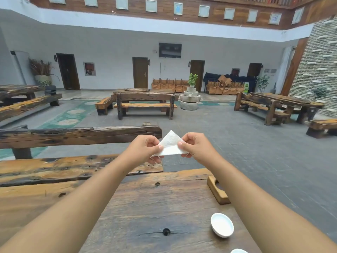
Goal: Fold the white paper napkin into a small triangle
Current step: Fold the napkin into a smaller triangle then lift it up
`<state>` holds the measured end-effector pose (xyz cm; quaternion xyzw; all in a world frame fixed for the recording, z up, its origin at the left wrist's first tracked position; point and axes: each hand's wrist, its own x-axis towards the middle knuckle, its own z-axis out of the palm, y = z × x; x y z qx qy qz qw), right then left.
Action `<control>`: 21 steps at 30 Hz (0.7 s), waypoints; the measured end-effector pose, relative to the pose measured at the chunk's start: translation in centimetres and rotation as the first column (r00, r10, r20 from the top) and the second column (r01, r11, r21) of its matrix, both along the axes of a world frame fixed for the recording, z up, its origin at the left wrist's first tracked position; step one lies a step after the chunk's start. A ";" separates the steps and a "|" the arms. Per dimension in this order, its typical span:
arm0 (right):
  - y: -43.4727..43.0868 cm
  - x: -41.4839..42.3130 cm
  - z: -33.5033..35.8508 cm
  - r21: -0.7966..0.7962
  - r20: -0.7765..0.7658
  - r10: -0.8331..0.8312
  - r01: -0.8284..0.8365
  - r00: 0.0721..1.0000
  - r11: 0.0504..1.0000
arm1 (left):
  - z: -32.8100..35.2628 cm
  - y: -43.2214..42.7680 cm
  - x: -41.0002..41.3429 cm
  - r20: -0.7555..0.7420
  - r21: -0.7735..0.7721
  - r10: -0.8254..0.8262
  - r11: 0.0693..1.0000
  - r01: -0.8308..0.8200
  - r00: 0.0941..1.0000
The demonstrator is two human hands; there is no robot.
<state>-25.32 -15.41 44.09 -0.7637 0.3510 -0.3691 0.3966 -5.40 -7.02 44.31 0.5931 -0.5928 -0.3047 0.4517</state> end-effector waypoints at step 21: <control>-5.5 -13.5 -32.1 0.412 -0.503 -0.001 0.240 0.864 0.879 | -31.8 -7.7 -13.0 0.028 0.617 -0.176 0.778 0.121 0.984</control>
